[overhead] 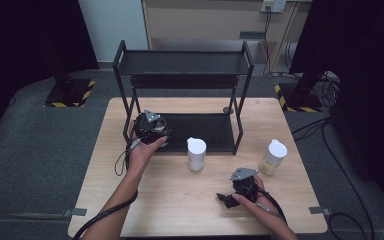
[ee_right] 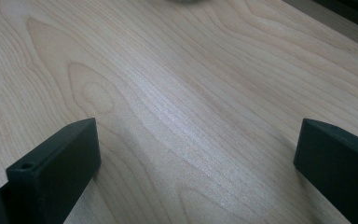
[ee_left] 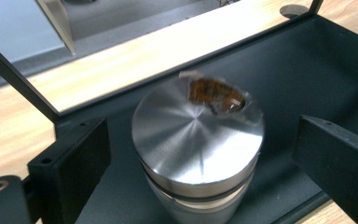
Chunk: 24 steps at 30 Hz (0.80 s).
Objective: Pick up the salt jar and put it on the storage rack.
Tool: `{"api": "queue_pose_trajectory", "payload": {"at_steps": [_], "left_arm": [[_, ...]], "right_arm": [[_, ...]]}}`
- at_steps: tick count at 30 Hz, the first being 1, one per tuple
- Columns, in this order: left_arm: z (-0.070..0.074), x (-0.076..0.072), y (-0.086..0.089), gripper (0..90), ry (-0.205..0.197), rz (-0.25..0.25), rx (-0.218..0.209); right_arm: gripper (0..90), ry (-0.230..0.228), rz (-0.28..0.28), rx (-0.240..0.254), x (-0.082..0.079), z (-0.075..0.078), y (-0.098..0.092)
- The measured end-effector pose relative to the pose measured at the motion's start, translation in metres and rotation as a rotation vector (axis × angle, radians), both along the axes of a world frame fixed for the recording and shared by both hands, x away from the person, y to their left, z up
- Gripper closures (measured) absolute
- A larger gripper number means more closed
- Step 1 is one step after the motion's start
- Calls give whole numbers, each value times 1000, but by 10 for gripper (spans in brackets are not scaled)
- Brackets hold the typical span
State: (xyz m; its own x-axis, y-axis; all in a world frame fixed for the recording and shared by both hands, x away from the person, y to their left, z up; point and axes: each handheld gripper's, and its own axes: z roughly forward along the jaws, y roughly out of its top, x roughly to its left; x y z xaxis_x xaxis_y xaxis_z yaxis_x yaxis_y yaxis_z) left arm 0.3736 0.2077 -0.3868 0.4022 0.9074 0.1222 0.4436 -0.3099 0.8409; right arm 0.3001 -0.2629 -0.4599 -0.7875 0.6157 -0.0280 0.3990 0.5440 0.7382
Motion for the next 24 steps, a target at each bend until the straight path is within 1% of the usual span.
{"api": "queue_pose_trajectory", "payload": {"at_steps": [2,4,5,10,12,13,17,19,24], "left_arm": [[3,-4,-1,32,-23,2,11],[6,-8,-1,32,-40,8,8],[8,-10,-1,32,-48,7,15],[20,-20,2,32,-83,-6,4],[25,-24,3,32,-90,-17,6],[28,-27,3,33,-95,-24,-1],[41,-41,8,37,-110,-61,-3],[46,-46,12,35,-108,-79,-10],[57,-66,21,33,-104,-126,0]], "right_arm": [[10,0,0,0,0,0,0],[11,0,0,0,0,0,0],[10,0,0,0,0,0,0],[10,0,0,0,0,0,0],[10,0,0,0,0,0,0],[10,0,0,0,0,0,0],[10,0,0,0,0,0,0],[10,0,0,0,0,0,0],[10,0,0,0,0,0,0]]}}
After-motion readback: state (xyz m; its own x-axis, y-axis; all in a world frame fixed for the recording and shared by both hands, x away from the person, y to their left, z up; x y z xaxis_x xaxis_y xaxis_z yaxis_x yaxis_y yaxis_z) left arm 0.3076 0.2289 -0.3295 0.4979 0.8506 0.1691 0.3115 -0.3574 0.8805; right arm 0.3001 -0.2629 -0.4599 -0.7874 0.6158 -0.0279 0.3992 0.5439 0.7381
